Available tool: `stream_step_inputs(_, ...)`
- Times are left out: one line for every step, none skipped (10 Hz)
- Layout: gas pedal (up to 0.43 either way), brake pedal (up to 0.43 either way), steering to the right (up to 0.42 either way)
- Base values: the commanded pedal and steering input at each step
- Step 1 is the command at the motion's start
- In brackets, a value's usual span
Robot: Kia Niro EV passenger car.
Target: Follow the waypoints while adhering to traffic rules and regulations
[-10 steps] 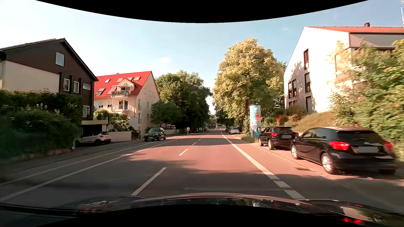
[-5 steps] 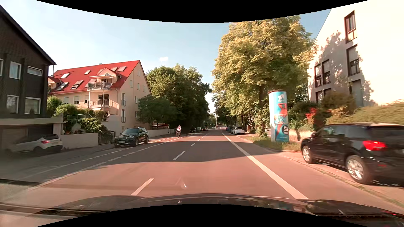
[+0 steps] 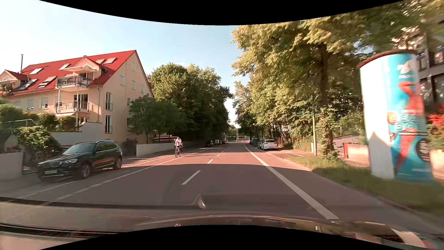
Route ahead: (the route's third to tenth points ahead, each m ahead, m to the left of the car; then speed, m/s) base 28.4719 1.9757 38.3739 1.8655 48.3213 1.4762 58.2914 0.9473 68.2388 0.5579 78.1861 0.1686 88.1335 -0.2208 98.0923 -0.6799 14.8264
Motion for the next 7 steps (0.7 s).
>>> stream_step_inputs(0.098,0.006,0.001)
stream_step_inputs(0.098,0.006,0.001)
stream_step_inputs(0.098,0.006,0.001)
stream_step_inputs(0.098,0.006,0.001)
stream_step_inputs(0.098,0.006,0.002)
stream_step_inputs(0.098,0.006,0.003)
stream_step_inputs(0.098,0.006,0.003)
